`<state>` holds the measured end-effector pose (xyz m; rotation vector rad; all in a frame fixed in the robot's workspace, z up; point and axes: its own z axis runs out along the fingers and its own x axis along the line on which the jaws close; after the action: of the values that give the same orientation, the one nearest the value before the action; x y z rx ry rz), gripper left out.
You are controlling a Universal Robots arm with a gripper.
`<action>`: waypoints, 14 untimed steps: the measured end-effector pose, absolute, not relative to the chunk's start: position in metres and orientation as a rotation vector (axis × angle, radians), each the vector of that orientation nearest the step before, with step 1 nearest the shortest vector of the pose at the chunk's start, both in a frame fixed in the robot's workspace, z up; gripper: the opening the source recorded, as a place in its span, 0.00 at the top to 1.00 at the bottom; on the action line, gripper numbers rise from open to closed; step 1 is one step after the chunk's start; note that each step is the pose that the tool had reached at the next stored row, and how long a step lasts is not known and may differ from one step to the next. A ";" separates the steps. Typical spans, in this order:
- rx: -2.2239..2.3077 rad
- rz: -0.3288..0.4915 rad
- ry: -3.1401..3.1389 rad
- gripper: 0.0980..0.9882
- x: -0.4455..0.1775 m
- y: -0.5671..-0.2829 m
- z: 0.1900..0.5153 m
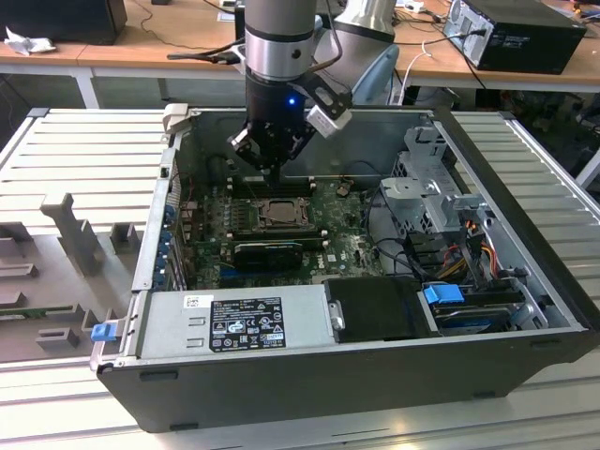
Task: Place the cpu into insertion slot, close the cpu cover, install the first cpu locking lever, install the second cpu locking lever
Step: 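Install the first cpu locking lever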
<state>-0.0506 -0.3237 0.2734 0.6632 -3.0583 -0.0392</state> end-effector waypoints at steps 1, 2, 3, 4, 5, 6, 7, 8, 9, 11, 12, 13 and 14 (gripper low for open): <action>0.613 -0.039 -3.069 0.99 -0.051 -0.324 0.273; 0.587 -0.040 -3.074 0.99 -0.051 -0.324 0.273; 0.563 -0.040 -3.079 0.99 -0.051 -0.324 0.273; 0.529 -0.040 -3.085 0.99 -0.051 -0.324 0.273; 0.505 -0.040 -3.090 0.99 -0.051 -0.324 0.273; 0.471 -0.040 -3.095 0.99 -0.051 -0.324 0.273; 0.448 -0.041 -3.099 0.99 -0.051 -0.324 0.273; 0.423 -0.041 -3.103 0.99 -0.051 -0.324 0.273; 0.401 -0.041 -3.106 0.99 -0.051 -0.324 0.273; 0.323 -0.041 -3.116 0.99 -0.051 -0.324 0.272; 0.303 -0.041 -3.118 0.99 -0.051 -0.324 0.272; 0.294 -0.041 -3.119 0.99 -0.051 -0.324 0.272; 0.289 -0.041 -3.119 0.99 -0.051 -0.324 0.272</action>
<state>-0.0506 -0.3237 0.2725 0.2887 -3.1191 -0.0412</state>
